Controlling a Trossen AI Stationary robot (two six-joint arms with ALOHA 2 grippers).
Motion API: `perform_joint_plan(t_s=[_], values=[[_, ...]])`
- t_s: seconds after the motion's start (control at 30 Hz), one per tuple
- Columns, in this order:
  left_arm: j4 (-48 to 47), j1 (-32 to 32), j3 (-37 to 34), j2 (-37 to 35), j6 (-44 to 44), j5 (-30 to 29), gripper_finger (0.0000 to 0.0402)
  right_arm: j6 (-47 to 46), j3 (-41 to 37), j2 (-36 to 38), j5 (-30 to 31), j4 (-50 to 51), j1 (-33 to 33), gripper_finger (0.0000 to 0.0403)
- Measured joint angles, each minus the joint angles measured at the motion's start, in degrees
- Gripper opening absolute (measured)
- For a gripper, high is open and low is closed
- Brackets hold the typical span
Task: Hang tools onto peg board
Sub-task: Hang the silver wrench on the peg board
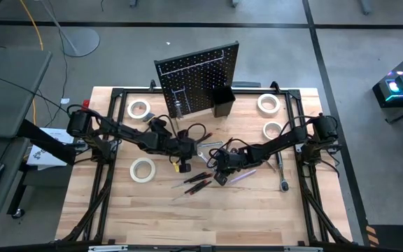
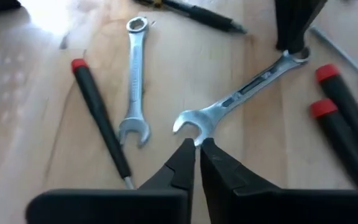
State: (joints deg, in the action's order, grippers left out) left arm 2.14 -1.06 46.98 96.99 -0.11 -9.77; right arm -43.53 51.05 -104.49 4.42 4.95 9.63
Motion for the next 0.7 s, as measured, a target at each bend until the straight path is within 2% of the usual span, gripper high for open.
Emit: perform_joint_plan(t_s=[0.13, 0.43, 0.57, 0.7], values=[[2.55, 0.74, 0.0, 0.01, 4.25, 2.98, 0.0062, -0.05, -0.02, -0.04, -0.52, 0.02, 0.0, 0.0], [5.72, 0.61, -0.02, 1.6, 18.63, 3.79, 0.017, -0.07, -0.09, -0.08, -1.61, -0.11, -0.28, 0.0], [5.5, 0.32, 0.0, 3.06, 22.0, 5.82, 0.0198, 0.61, -0.13, -0.1, -2.47, -1.06, -0.63, 0.0], [5.67, -0.31, 0.0, 4.78, 23.89, 8.03, 0.0206, 5.93, -0.2, -0.21, -4.7, -2.58, -1.07, 0.0]])
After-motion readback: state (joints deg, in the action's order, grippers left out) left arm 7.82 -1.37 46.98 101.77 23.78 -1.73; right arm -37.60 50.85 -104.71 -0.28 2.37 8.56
